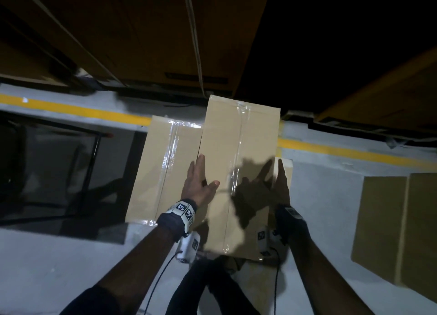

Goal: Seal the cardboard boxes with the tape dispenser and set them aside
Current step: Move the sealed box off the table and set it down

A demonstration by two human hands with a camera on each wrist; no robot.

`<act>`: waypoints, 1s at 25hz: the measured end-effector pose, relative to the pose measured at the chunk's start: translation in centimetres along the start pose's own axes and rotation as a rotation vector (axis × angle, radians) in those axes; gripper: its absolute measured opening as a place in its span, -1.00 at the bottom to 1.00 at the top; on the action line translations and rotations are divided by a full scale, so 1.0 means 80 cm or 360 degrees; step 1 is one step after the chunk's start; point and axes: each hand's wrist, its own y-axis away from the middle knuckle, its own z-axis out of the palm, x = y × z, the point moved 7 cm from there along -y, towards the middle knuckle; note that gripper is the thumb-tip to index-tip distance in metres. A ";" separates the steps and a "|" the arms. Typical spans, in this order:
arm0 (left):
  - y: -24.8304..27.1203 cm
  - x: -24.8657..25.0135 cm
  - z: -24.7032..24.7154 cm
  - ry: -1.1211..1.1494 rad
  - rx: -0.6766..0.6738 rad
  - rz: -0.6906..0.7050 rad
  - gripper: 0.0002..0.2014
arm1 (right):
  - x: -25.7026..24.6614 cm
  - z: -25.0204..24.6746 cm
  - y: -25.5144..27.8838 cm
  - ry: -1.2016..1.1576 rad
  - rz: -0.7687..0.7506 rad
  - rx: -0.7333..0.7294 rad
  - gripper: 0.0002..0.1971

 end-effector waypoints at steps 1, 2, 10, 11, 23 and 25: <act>0.014 0.008 -0.015 0.0031 0.0045 -0.0038 -0.07 | -0.023 -0.014 0.018 0.0001 0.0018 0.0049 0.05; 0.028 0.018 -0.032 0.0102 0.0122 -0.0059 -0.11 | -0.049 -0.028 0.036 -0.0021 0.0016 0.0066 0.06; 0.205 0.143 -0.152 0.0275 0.0209 0.0102 -0.45 | -0.236 -0.070 0.207 -0.0069 -0.0150 -0.0205 -0.31; 0.235 0.152 -0.165 0.0301 0.0209 0.0132 -0.51 | -0.252 -0.076 0.231 -0.0048 -0.0200 -0.0230 -0.35; 0.465 0.070 -0.312 0.0497 0.0697 0.0196 -0.68 | -0.372 0.018 0.416 0.0350 -0.0715 -0.0727 -0.47; 0.485 0.045 -0.344 0.0537 0.0742 0.0204 -0.66 | -0.405 0.062 0.450 0.0344 -0.0809 -0.0834 -0.48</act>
